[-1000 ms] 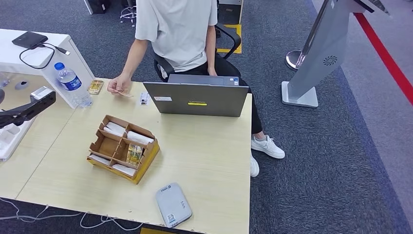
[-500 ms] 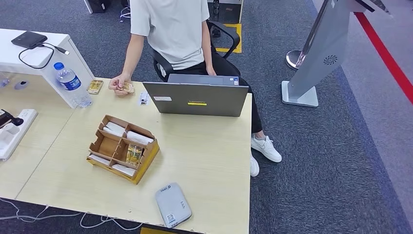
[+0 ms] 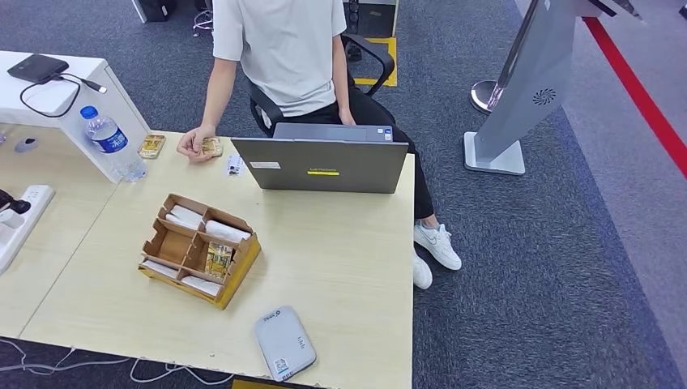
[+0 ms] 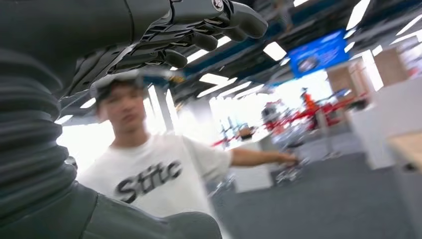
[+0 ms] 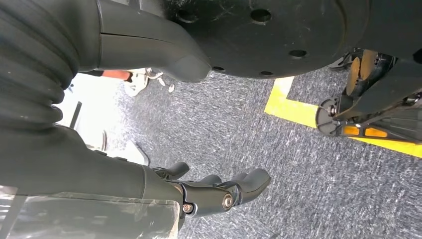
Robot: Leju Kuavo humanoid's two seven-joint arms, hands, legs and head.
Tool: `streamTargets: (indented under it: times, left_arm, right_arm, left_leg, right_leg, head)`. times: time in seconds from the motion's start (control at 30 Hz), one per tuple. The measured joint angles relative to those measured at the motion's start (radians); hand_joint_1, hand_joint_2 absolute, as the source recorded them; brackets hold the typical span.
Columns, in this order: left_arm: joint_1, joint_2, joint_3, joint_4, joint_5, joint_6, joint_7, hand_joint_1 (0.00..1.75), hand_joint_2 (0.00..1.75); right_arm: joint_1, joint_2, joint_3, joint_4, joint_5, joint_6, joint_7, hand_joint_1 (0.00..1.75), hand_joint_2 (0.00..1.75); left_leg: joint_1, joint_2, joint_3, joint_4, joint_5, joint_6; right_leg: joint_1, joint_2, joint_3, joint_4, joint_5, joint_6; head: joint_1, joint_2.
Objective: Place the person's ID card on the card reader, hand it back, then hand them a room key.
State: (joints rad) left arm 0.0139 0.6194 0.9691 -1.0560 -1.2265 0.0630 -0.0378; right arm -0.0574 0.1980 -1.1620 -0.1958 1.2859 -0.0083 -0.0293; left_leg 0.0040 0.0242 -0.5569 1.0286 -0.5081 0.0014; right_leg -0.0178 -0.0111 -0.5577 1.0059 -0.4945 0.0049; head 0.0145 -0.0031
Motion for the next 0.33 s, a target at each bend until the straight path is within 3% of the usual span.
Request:
streamTargets:
  times: [0.13, 0.2, 0.27, 0.33]
  left_arm:
    - [0.008, -0.091, 0.287, 0.103, -0.001, -0.027, 0.027, 0.00, 1.75]
    - [0.011, -0.133, 0.377, 0.143, 0.053, -0.029, 0.065, 0.00, 0.87]
    - [0.013, -0.174, 0.437, 0.181, 0.195, -0.037, 0.128, 0.00, 0.87]
    - [0.013, -0.210, 0.473, 0.214, 0.337, -0.046, 0.172, 0.00, 1.75]
  right_arm:
    - [0.005, -0.003, 0.000, 0.000, 0.001, 0.010, -0.013, 0.00, 1.75]
    - [0.007, -0.004, 0.000, 0.000, 0.001, 0.013, -0.017, 0.00, 1.75]
    - [0.007, -0.006, 0.000, 0.000, -0.001, 0.015, -0.022, 0.00, 1.75]
    - [0.007, -0.008, 0.000, 0.000, -0.003, 0.018, -0.028, 0.00, 1.75]
  left_leg:
    - [0.000, -0.005, 0.000, 0.000, 0.000, 0.000]
    - [0.000, -0.010, 0.000, 0.000, 0.000, 0.000]
    - [-0.001, -0.015, 0.001, 0.000, 0.000, 0.001]
    - [-0.003, -0.017, 0.002, 0.000, 0.000, 0.002]
  right_leg:
    - [0.000, -0.005, 0.002, -0.001, -0.001, 0.001]
    - [0.000, -0.010, 0.004, -0.002, -0.002, 0.002]
    - [-0.001, -0.015, 0.006, -0.003, -0.002, 0.003]
    - [-0.002, -0.017, 0.007, -0.003, -0.003, 0.003]
  head:
    - [0.000, 0.000]
    - [0.000, 0.000]
    - [0.001, 0.000]
    - [0.001, 0.000]
